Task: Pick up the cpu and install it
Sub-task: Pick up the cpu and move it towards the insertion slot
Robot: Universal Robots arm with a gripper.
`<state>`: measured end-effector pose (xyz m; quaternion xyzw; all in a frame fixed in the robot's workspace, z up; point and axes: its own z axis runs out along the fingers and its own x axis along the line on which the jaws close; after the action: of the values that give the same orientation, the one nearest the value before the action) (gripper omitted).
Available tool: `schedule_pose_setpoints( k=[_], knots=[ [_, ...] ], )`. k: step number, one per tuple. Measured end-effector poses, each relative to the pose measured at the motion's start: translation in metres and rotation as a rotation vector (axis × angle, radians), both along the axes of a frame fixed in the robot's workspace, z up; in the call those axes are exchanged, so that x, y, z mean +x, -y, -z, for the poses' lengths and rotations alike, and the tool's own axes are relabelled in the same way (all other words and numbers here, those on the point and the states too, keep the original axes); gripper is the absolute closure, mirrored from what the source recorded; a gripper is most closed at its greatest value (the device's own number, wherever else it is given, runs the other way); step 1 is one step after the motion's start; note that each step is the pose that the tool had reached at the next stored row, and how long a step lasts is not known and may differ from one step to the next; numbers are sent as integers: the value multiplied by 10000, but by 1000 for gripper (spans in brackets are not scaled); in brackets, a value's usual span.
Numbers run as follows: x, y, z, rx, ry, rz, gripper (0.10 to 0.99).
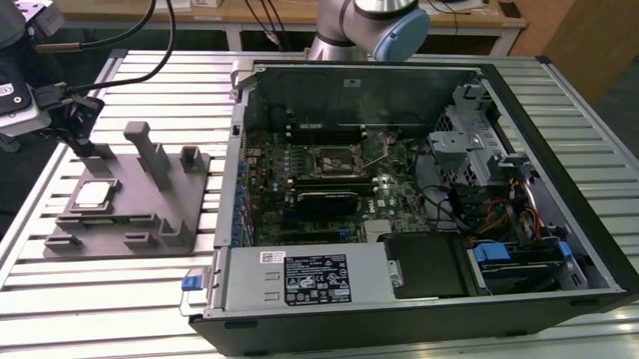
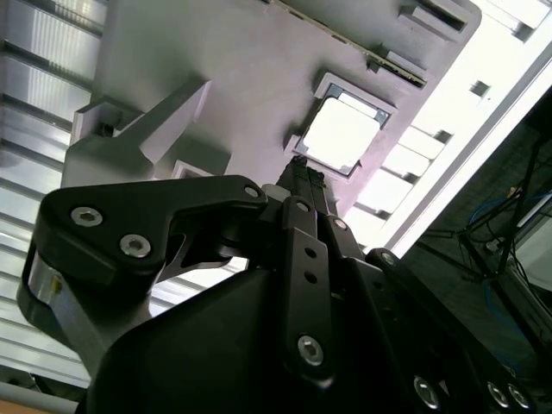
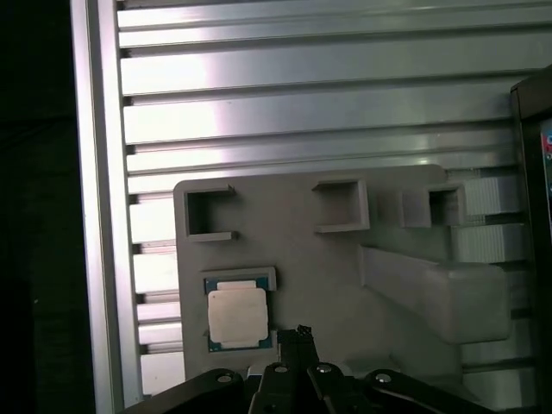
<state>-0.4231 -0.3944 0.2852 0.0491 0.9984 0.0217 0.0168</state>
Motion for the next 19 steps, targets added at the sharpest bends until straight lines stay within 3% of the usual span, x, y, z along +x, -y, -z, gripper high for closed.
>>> schedule_pose_setpoints(
  k=[19],
  knots=[
    [-64, 0, 140, 0, 0, 0, 980]
  ],
)
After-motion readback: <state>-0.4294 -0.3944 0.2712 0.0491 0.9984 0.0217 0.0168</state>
